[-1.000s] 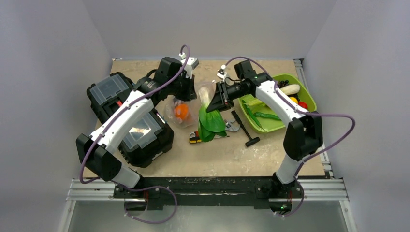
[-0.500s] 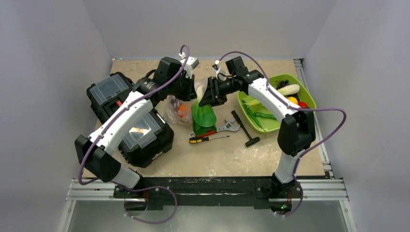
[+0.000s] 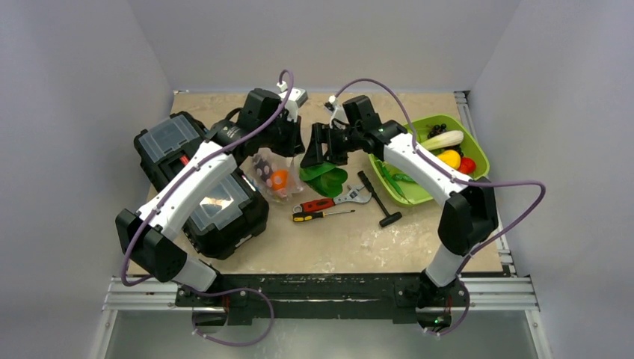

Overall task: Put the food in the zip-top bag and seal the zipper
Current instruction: Place the fake vegetable in the zipper food storage bag.

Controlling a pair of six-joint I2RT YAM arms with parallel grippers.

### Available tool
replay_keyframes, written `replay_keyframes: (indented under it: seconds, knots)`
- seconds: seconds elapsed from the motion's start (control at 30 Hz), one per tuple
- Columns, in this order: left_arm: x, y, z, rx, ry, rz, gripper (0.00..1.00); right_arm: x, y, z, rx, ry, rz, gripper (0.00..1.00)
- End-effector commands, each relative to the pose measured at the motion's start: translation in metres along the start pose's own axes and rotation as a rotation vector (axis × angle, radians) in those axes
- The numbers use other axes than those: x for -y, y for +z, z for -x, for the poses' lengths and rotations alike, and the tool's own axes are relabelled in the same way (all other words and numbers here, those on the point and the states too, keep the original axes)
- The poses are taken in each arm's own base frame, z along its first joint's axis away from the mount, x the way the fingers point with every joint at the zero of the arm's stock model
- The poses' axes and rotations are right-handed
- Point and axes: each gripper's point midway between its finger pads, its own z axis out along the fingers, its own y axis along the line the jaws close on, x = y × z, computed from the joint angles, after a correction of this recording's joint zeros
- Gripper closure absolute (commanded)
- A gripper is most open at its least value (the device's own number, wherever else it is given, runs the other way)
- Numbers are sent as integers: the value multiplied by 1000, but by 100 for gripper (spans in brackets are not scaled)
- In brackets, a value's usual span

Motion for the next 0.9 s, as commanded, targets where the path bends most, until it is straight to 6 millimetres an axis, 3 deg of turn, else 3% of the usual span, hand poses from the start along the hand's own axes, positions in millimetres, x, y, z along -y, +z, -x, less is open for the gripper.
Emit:
replay_keyframes:
  seconds: [0.0,0.3,0.47,0.57,0.73,0.87]
  knots:
    - [8,-10,16,68,37,-26,100,-3,-23,-4,58,-113,-88,28]
    - [7,-5,14,52,35,-24,100,-1,-42,-27,35,-188,-159,27]
    - [6,-4,13,47,33,-20,100,-2,-32,-47,-35,-202,-184,23]
    - [6,-3,12,44,33,-21,100,-2,-29,-48,-29,-223,-213,15]
    - [6,-3,12,43,33,-25,100,-13,-26,-45,1,-275,-197,11]
    - [7,-2,12,42,33,-25,100,3,-15,-54,-35,-293,-302,13]
